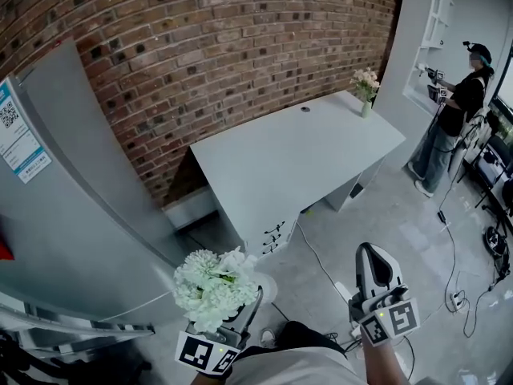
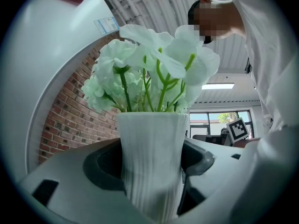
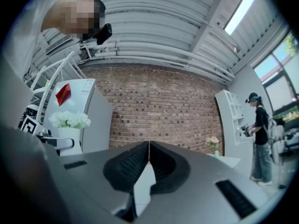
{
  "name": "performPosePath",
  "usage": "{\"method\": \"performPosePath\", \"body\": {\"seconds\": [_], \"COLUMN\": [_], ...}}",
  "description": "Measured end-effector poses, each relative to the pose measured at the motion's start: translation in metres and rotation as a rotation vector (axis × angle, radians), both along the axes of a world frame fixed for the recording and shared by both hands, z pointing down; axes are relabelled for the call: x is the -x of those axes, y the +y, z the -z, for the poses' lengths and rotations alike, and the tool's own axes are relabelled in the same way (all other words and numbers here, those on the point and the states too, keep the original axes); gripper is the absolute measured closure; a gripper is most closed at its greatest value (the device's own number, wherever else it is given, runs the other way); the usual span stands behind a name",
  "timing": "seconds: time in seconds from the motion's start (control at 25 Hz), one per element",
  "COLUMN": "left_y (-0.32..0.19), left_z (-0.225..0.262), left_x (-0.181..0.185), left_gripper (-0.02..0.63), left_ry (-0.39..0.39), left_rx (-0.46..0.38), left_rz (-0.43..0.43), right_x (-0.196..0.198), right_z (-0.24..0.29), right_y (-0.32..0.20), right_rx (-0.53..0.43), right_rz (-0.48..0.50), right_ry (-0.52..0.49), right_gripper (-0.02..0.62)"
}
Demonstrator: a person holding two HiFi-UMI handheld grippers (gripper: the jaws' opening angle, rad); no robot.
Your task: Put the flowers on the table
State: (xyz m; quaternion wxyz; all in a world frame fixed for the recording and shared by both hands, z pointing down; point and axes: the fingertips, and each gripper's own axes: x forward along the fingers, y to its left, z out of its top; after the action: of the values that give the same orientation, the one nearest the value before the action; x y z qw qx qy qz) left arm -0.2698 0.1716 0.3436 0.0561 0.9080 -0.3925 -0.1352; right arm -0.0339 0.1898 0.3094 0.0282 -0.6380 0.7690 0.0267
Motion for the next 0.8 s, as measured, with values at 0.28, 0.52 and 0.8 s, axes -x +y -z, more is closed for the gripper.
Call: {"method": "performPosePath", "body": {"seconds": [0.28,0.52,0.8], "left_y": [-0.001,-0.009,-0.025], "left_z": [-0.003,-0.004,-0.005], "left_x": [-0.009,-0.021,-0.042], "left_gripper": [0.265,0.265,0.265], "left_ry": [-0.005,-0.007,-0.027], "left_rx": [0.005,-0.002,-0.009], "left_rz": [-0.043,-0.057,-0.044], "right_x": [-0.006,-0.018,-0.044], "right_z": [-0.006,-0.008,-0.013], "right_y": [0.006,0.004,-0.016], "right_rx": [0.002,-0.010,-0.025], "right_rz": [-0.037,-0.053,-0.052], "right_ry": [-0.005,-0.019,-0.038], "right_gripper": [0.577,0.577,0.577]}}
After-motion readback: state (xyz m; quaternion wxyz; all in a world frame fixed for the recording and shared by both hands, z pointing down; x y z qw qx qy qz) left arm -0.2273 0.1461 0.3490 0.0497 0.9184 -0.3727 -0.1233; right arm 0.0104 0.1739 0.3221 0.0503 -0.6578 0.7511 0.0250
